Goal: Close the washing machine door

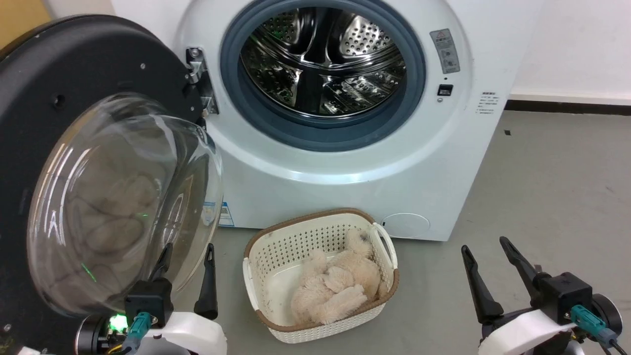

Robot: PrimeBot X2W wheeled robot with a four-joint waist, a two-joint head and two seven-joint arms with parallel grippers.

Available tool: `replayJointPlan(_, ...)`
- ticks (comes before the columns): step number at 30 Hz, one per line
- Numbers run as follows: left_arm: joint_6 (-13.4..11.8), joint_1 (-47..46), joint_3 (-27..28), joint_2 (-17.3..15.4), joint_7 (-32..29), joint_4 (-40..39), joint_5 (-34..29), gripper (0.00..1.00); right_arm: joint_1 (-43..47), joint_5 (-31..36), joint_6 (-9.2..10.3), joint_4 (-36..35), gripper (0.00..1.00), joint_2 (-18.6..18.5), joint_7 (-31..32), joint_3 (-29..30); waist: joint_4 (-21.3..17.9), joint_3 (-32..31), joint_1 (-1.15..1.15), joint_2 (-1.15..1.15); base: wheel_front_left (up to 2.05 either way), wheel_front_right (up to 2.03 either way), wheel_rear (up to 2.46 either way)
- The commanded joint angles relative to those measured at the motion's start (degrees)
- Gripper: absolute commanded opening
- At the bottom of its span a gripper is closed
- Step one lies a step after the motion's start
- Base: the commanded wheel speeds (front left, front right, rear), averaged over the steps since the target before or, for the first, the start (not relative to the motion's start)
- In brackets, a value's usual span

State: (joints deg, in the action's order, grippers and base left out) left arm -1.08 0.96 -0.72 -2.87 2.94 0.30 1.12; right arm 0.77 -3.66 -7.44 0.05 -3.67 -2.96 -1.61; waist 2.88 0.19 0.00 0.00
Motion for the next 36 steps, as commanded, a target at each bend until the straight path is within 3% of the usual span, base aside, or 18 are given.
replayJointPlan(1, -0.34, 0.49, 0.01, -0.01, 0.57, -0.18, 0.34, 1.0, 0.27, -0.44, -0.01, 0.18, 1.0, -0.35, -0.56, -0.2, 0.32, 0.0, 0.0, 0.0, 0.0, 0.0, 0.0)
replayJointPlan(36, -1.07, 2.09, 0.31, -0.01, 4.76, -0.83, 1.24, 1.0, 0.91, -5.07, -0.02, 1.12, 1.0, -1.03, -4.74, -2.99, 11.91, -0.94, 0.0, 0.0, 0.0, 0.0, 0.0)
